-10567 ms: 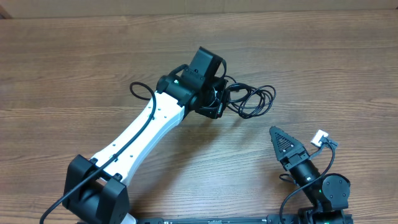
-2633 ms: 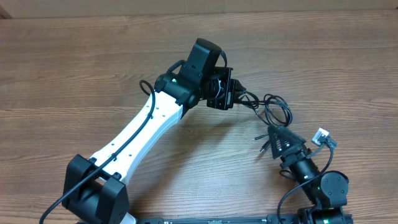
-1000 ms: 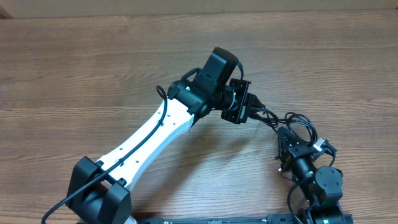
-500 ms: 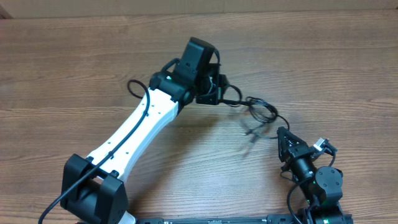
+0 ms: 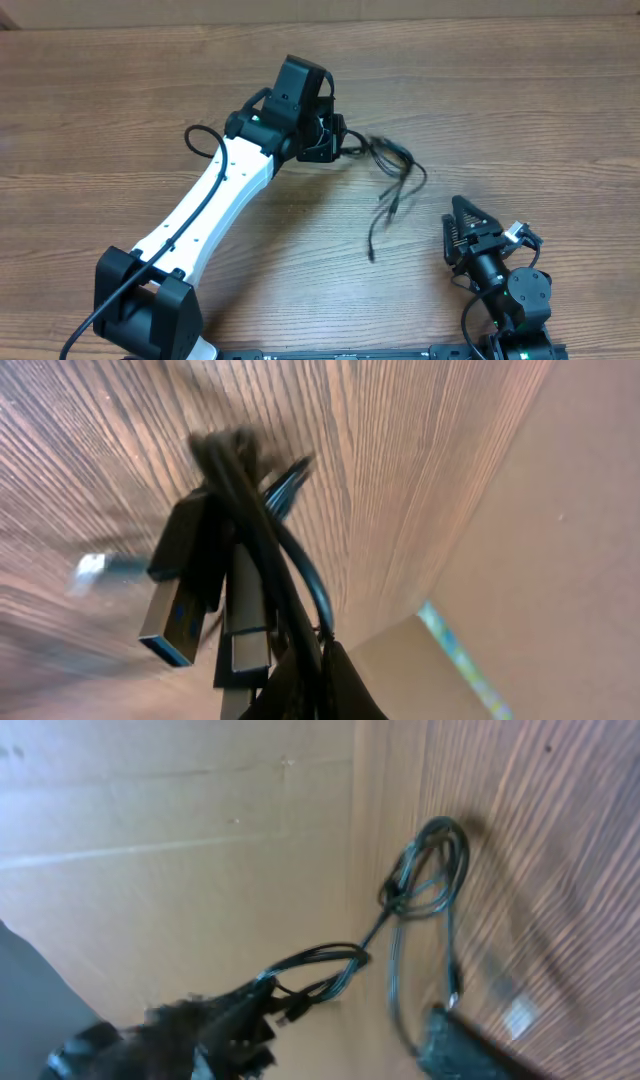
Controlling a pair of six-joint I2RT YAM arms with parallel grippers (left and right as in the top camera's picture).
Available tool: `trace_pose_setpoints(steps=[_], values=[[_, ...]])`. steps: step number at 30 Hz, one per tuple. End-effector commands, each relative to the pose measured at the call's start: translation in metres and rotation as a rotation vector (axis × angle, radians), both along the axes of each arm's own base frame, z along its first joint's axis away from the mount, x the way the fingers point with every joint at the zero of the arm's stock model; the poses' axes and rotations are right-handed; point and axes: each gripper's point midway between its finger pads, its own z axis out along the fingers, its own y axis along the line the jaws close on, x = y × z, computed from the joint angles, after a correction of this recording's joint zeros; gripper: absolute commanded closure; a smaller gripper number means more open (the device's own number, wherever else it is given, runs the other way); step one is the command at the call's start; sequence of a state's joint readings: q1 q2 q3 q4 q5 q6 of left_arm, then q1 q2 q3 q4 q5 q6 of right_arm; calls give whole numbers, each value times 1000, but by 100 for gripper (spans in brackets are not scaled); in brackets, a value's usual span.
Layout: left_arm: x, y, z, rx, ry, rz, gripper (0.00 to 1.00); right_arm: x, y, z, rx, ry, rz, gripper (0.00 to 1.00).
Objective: Untangle cables
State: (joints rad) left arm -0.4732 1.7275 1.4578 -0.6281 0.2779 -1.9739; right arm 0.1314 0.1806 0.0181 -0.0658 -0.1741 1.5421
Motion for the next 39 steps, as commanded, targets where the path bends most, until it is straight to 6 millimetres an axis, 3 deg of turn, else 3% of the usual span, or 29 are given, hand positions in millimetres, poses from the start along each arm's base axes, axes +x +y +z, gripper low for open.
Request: trace_pose_setpoints(steps=[1,5,9,13,18,28,39], values=[[-3,-12,26,-27,-107,-153,96,1,-3,-3,-8,1,-16,20],[-2,-26,40,-11,-283,-363,96,1,-4,-3,-32,-7,-15,18],[-7,-49,66,1,-599,-687,96,2,-5,-4,-62,-12,-19,18],[-31,-68,87,-42,-892,-1003,96,3,-9,-4,-129,-32,-32,18],[-65,-76,99,-138,-1103,-1242,96,4,-14,-4,-213,-56,-44,18],[-112,-74,115,-310,-1438,-1480,96,6,-21,-2,-351,-96,-64,18],[-134,-65,101,-342,-1434,-1551,96,8,-20,18,-718,-276,-20,24]])
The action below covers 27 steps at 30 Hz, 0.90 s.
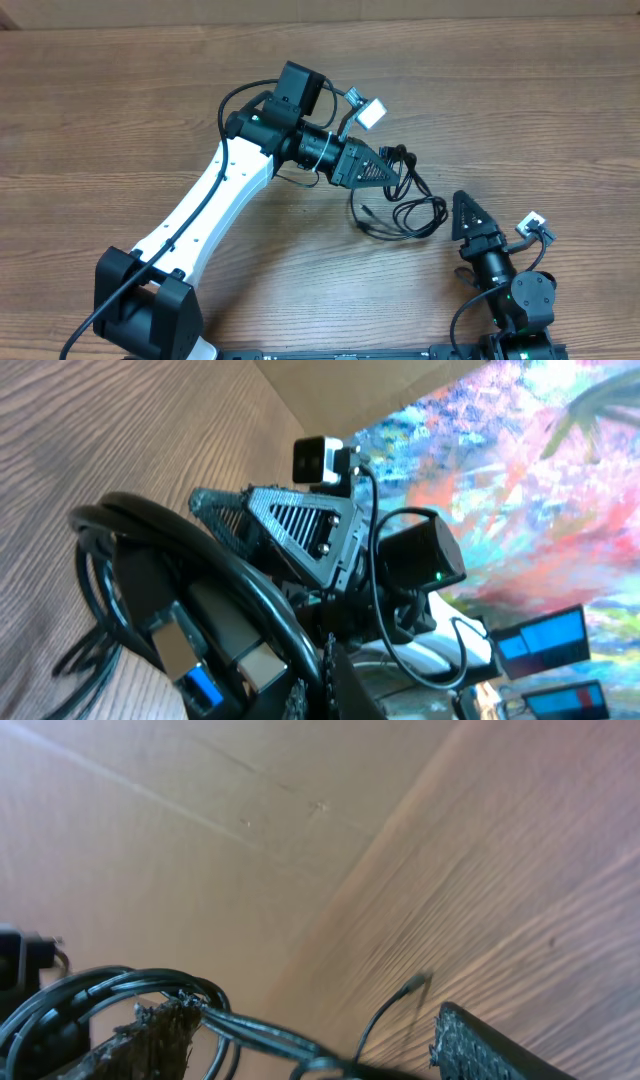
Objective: Untangle cables
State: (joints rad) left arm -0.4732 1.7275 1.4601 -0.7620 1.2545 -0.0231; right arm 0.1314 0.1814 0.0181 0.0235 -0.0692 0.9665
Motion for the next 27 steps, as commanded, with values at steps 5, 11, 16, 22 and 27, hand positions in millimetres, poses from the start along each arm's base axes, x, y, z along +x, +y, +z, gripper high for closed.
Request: trace_pose_setpoints(steps=[5,11,16,22,27], values=[[-12,-3,22,-89,-103,-69,96,-1,5,0,-312,-87,60,24],[-30,-16,22,-108,-148,-135,96,-5,21,7,-431,-167,155,25],[-44,-25,22,-111,-147,-176,96,-10,33,13,-518,-240,225,30],[-55,-32,19,-96,-137,-204,96,-13,39,15,-588,-283,264,41],[-56,-34,8,-32,-142,-186,96,-17,46,25,-624,-352,298,47]])
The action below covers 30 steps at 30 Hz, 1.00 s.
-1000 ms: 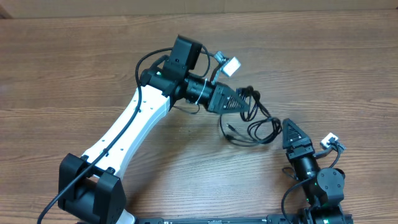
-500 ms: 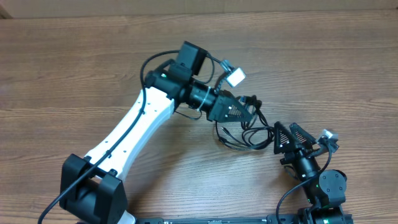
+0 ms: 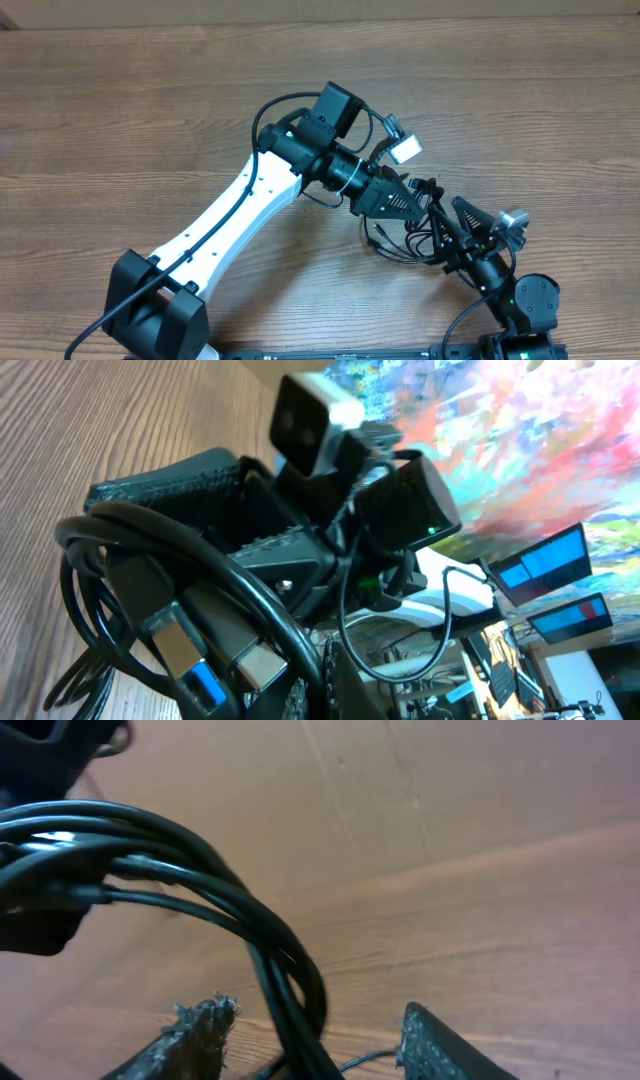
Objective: Untangle cables
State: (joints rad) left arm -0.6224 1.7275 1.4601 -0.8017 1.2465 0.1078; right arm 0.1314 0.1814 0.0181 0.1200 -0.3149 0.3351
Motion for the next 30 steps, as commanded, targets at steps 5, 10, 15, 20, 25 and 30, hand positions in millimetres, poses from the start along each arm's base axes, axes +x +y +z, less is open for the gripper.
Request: trace_pose_setpoints(steps=[5,10,15,20,25,30], values=[[-5,0,10,2,-35,-4,96,-4,7,11,-45,-83,49,46],[-10,-3,10,13,-13,-12,96,-4,7,10,-45,-80,49,49],[-17,-8,10,23,9,-24,96,-4,7,10,-45,-80,49,51],[-21,-12,10,32,17,-28,96,-7,11,10,-93,-107,72,69],[-8,-11,-5,139,30,62,96,-7,11,11,-91,-112,72,96],[-5,-11,-8,166,41,85,96,-7,11,11,-90,-112,72,96]])
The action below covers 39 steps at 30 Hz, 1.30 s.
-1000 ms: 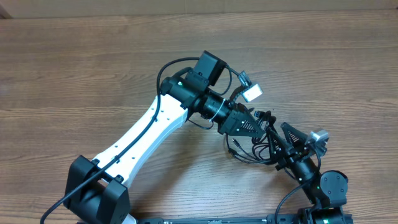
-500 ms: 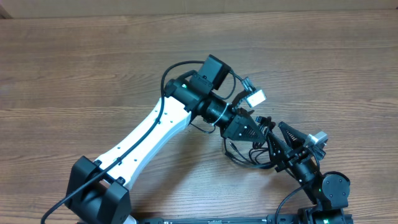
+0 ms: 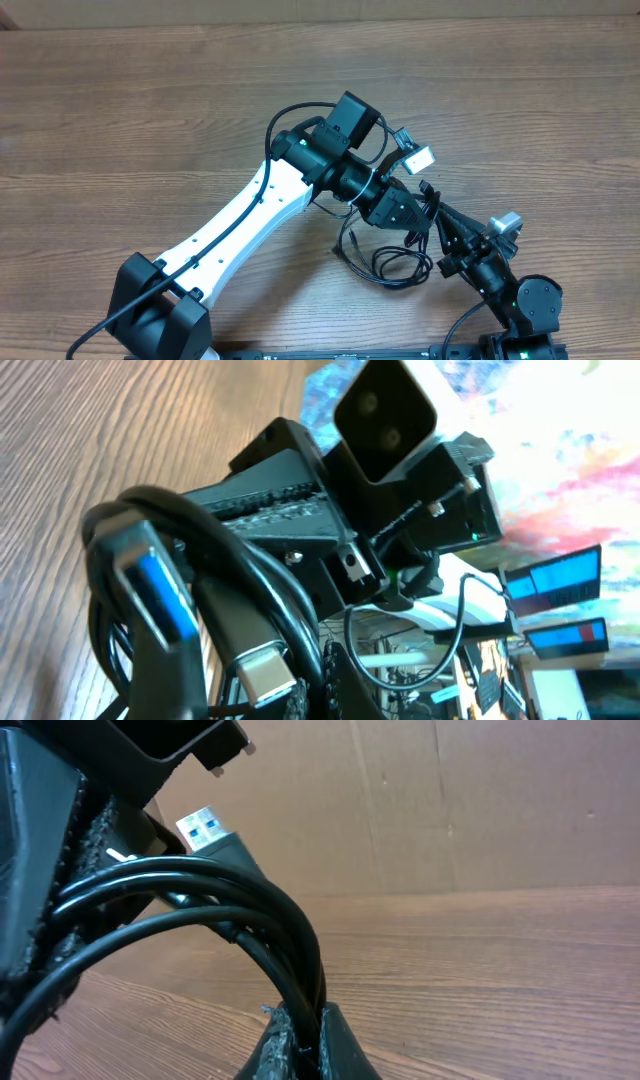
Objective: Untangle cables
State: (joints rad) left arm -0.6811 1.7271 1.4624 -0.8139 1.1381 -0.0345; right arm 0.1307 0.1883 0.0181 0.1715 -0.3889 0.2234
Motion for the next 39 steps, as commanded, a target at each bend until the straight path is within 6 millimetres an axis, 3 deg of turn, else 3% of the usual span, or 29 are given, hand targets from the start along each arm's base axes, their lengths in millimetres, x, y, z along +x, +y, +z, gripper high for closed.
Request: trace_pose_setpoints(steps=[1,7,12,19,25,30,31,33,34,36,39], values=[[6,0,7,27,-32,43,96,-1,0,1,5,-13,3,96],[16,2,2,80,-4,108,96,-1,0,0,4,-9,3,96],[49,10,-11,201,60,309,96,-1,0,-3,2,5,3,96],[94,38,-22,312,208,583,96,0,0,-5,1,13,3,96],[112,55,-22,316,256,658,95,0,0,-6,0,15,3,96],[110,55,-22,318,262,652,95,0,0,-6,1,15,3,96],[108,54,-22,315,256,639,96,0,0,-6,1,15,3,91],[105,51,-22,316,251,629,96,0,0,-6,1,16,3,67],[104,50,-22,314,244,621,96,0,0,-6,1,15,3,63],[101,48,-22,314,237,610,96,0,0,-6,1,15,3,38],[98,44,-22,313,226,594,96,0,0,-6,1,15,3,26]])
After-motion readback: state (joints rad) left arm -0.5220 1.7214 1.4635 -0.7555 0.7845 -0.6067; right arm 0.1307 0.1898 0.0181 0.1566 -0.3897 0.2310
